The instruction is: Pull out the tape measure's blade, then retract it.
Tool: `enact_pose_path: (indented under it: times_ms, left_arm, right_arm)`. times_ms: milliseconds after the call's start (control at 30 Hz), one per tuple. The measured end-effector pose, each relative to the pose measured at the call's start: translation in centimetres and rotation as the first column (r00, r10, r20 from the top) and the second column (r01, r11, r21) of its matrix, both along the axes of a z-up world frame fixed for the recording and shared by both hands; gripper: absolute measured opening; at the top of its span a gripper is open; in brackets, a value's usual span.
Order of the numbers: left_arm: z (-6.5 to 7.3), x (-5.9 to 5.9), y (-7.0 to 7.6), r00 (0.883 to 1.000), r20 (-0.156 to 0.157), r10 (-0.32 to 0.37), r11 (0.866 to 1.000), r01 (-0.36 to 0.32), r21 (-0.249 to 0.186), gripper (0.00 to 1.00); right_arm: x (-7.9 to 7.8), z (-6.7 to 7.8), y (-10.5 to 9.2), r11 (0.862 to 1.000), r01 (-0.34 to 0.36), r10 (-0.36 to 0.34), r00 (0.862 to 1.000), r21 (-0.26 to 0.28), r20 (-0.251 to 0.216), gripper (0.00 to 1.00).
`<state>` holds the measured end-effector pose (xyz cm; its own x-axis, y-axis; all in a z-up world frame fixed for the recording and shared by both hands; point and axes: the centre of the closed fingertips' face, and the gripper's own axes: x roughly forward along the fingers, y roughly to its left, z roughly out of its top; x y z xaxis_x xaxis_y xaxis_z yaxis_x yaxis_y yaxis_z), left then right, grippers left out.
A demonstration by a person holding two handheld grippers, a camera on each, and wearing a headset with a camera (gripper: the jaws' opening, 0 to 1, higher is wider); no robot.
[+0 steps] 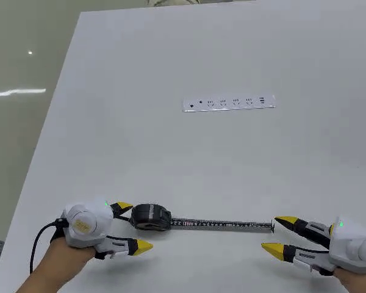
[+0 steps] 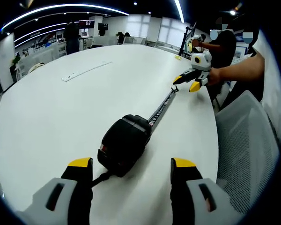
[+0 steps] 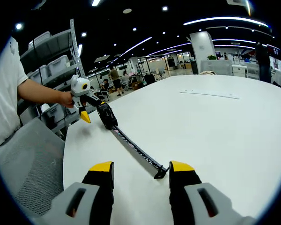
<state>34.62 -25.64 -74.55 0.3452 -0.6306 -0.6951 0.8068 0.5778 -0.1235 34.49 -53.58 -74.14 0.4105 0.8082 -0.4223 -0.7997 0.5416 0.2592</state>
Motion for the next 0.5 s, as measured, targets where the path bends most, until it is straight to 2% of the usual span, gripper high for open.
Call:
enact_pose_path:
  times_ms: [167,233,500]
  left_arm:
    - [0.0,-0.7,-0.1,1.0,-0.011,0.013,1.0,-0.013,-0.006,0.67]
    - [0.2,-0.8,-0.2,1.0,-0.012,0.028,0.999,-0.029,-0.023,0.7]
    - [0.9,-1.1,-0.3,0.997,-0.007,0.075,0.996,-0.075,-0.051,0.73]
  right_arm:
    - [-0.3,0.3,-0.1,1.0,0.021,-0.021,1.0,-0.002,-0.001,0.51]
    - [-0.4,0.4,-0.1,1.0,0.024,-0.024,1.0,-0.007,0.0,0.52]
    - [-0.6,1.1,-0.2,0.999,0.044,-0.043,0.999,-0.007,0.014,0.56]
